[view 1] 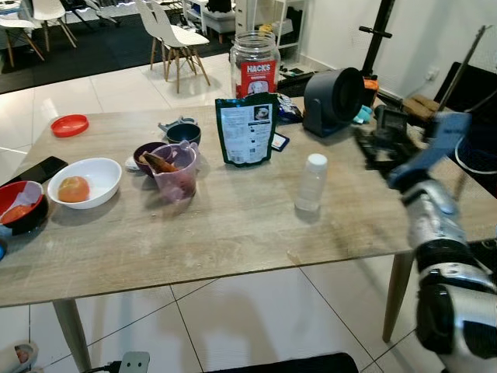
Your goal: Restocking fridge
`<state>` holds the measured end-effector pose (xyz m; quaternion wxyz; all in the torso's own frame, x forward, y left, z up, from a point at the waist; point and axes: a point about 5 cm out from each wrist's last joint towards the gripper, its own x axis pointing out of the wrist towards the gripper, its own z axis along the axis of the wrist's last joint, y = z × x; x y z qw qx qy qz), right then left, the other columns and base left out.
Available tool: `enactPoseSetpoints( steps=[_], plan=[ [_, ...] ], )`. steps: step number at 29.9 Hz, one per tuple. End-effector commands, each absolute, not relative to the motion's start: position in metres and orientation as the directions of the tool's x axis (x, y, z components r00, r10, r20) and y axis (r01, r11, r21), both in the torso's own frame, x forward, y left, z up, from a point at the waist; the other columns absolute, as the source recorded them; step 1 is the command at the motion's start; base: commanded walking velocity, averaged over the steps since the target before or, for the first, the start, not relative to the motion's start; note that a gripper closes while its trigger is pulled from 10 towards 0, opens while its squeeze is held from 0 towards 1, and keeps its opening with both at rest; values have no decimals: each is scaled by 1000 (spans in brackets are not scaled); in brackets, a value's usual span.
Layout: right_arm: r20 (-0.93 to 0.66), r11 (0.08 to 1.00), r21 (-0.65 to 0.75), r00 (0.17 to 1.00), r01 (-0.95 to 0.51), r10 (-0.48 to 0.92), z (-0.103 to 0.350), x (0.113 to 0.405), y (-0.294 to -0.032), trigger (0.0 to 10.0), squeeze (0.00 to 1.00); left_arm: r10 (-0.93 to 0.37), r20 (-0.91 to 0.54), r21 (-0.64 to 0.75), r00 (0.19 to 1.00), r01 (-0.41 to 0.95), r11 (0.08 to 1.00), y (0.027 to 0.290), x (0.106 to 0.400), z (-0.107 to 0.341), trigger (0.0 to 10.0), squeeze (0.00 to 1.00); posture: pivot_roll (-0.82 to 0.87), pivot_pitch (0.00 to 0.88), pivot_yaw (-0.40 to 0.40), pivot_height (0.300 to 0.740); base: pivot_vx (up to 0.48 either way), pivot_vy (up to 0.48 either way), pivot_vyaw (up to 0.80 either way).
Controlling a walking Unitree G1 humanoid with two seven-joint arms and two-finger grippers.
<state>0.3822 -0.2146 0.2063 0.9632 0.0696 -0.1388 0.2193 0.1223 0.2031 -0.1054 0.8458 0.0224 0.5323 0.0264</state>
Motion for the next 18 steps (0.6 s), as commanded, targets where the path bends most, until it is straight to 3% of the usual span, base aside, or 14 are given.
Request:
enactPoseSetpoints(
  steps=[1,7,12,18],
  plan=[
    [303,865,47,832,-500,465,212,384,-203,10000,0,56,-921,55,385,-14,998,199,109,-110,10000,0,31,0,19,740,0,0,0],
    [259,835,24,810,-550,526,205,391,-160,10000,0,60,-922,60,383,-12,998,203,108,-110,10000,0,32,0,24,740,0,0,0],
    [237,846,22,825,-532,513,203,392,-156,10000,0,61,-922,61,383,-12,998,204,108,-110,10000,0,32,0,24,740,0,0,0],
    [115,933,-84,927,-350,358,199,401,-157,10000,0,59,-919,60,390,-11,998,205,110,-109,10000,0,32,0,24,740,0,0,0]
  ],
)
